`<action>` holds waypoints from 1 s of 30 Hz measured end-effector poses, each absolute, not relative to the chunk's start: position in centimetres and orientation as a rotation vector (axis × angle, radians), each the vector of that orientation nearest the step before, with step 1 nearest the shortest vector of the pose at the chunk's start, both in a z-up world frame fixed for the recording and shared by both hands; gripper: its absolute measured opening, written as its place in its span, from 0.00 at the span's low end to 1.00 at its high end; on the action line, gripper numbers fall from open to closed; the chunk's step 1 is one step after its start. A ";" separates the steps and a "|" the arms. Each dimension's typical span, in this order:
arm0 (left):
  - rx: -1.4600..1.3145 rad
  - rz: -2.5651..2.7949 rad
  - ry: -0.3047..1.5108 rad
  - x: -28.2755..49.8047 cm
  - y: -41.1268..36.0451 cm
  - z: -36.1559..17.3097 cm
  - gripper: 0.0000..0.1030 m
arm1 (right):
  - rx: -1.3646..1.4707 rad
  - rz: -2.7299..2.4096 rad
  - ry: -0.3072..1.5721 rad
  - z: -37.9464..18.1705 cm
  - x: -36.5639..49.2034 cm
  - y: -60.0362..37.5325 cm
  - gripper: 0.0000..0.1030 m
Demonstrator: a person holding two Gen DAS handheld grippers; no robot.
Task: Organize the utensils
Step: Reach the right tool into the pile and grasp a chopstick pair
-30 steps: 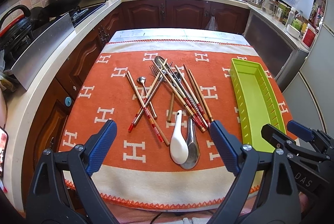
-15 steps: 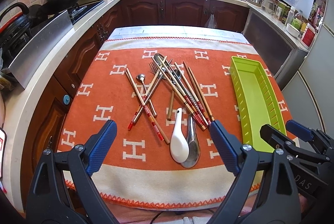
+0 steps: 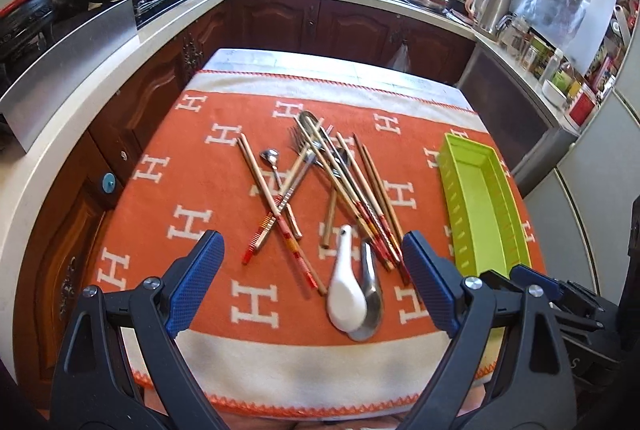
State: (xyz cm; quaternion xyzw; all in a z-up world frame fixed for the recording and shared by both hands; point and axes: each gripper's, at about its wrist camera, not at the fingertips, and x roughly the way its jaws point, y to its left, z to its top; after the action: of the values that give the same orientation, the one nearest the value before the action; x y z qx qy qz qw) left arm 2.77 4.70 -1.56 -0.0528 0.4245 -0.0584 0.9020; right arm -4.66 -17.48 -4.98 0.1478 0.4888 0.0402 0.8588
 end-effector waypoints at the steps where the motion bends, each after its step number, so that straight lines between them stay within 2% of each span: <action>1: -0.110 -0.119 0.886 3.1 5.1 -1.6 0.86 | 0.308 0.086 1.025 -4.9 -4.5 -17.3 0.61; 11: -0.082 -0.105 0.924 6.1 9.6 -2.0 0.86 | 0.197 0.115 1.018 -4.3 -0.4 -15.2 0.61; 13: -0.062 -0.117 0.937 6.8 10.2 -2.6 0.85 | 0.190 0.139 1.022 -4.3 0.8 -14.7 0.58; 18: -0.066 -0.119 1.000 9.3 11.6 -4.7 0.65 | 0.160 0.207 1.035 -4.7 4.9 -13.0 0.47; 22: -0.133 -0.137 1.065 11.5 12.8 -6.8 0.54 | 0.161 0.249 1.061 -6.3 8.8 -12.3 0.37; 24: -0.148 -0.148 1.083 12.5 12.9 -7.7 0.44 | 0.165 0.278 1.087 -7.6 10.9 -12.0 0.29; 29: -0.203 -0.170 1.147 15.1 12.6 -10.4 0.38 | 0.164 0.317 1.171 -11.9 15.6 -11.3 0.19; 30: -0.221 -0.179 1.165 15.6 12.6 -11.1 0.32 | 0.165 0.324 1.183 -12.6 16.1 -11.2 0.17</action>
State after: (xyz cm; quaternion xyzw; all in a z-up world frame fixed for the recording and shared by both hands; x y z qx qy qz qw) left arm 15.62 12.59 -11.07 -0.1042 0.5484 -0.0842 0.8254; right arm 16.14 -11.18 -12.64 0.0772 0.5543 0.1518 0.8147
